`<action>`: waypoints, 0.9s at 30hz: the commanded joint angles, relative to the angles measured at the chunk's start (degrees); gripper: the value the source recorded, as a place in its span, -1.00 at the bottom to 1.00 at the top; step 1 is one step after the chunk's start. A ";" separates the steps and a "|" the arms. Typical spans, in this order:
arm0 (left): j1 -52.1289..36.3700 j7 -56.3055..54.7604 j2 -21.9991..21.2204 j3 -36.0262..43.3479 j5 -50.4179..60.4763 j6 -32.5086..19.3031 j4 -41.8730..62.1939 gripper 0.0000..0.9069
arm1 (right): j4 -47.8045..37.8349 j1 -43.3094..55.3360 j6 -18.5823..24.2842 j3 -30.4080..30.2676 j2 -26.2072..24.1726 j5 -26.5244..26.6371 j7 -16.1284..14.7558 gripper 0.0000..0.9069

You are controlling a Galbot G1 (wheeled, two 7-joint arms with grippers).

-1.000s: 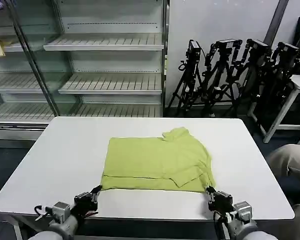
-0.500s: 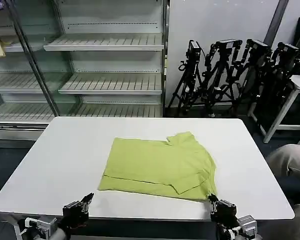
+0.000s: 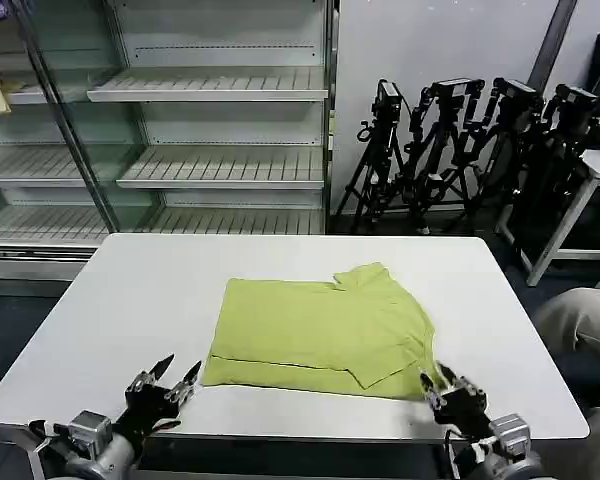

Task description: Fold and organize the clothes.

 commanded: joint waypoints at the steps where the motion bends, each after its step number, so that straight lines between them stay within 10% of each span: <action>1: -13.92 -0.95 3.29 6.10 2.49 -3.45 7.77 1.00 | -12.83 23.52 -2.14 -8.22 0.31 4.20 5.16 1.00; 12: -38.66 -3.02 5.59 19.69 2.72 -6.73 33.74 1.00 | -39.28 48.44 -2.11 -21.35 6.70 6.31 9.17 1.00; 27: -54.74 -2.87 1.02 26.35 -6.58 2.69 52.18 1.00 | -62.37 60.65 -2.06 -23.45 15.68 4.45 7.36 1.00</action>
